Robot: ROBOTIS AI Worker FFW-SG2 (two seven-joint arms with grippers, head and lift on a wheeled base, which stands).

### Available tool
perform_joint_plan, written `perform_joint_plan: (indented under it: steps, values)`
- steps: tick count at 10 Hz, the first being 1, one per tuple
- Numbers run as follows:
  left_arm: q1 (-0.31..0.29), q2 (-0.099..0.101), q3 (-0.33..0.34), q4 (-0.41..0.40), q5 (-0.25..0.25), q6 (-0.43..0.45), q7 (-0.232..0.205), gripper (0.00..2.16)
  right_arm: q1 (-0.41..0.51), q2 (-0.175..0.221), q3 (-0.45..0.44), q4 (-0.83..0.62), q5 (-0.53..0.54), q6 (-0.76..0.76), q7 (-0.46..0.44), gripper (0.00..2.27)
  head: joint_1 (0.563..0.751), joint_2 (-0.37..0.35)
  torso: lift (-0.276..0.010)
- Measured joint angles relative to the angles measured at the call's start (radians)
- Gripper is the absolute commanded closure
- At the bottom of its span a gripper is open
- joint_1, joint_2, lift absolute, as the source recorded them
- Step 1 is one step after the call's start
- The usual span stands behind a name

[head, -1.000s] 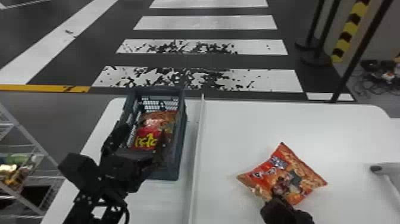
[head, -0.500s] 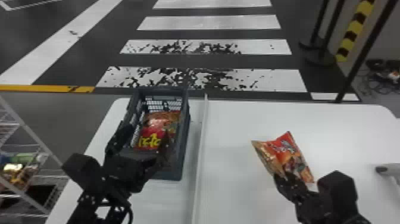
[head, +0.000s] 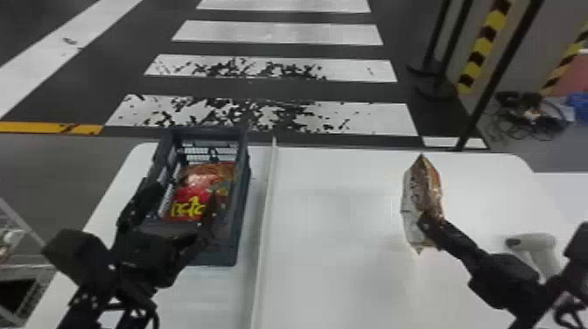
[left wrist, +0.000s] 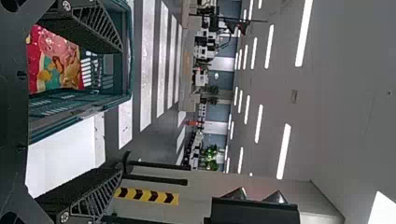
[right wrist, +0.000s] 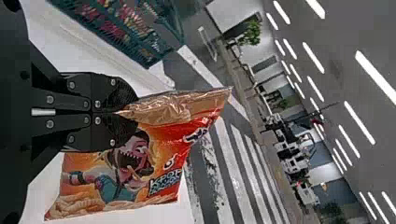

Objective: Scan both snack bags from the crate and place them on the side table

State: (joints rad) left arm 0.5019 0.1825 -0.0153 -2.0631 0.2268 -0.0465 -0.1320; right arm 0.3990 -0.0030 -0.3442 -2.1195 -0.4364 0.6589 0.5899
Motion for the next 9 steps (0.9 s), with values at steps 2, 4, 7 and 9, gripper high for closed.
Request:
perform_joint_plan:
  steps: [2, 4, 7, 9]
  values:
    - [0.001, -0.001, -0.003, 0.000, -0.001, 0.000, 0.000, 0.09, -0.049, 0.000, -0.146, 0.085, -0.282, 0.123, 0.023, 2.24, 0.695, -0.072, -0.098]
    - [0.000, -0.002, -0.003, 0.004, -0.003, 0.002, 0.000, 0.09, -0.096, 0.000, -0.257, 0.223, -0.511, 0.234, 0.024, 2.24, 0.695, -0.109, -0.098]
    - [0.001, -0.002, -0.003, 0.005, -0.004, 0.002, 0.000, 0.09, -0.160, 0.000, -0.349, 0.396, -0.591, 0.391, -0.038, 2.11, 0.695, -0.133, -0.098]
    - [0.003, -0.004, -0.003, 0.005, -0.005, 0.002, 0.000, 0.09, -0.164, 0.000, -0.350, 0.403, -0.498, 0.398, -0.128, 0.43, 0.695, -0.147, -0.098]
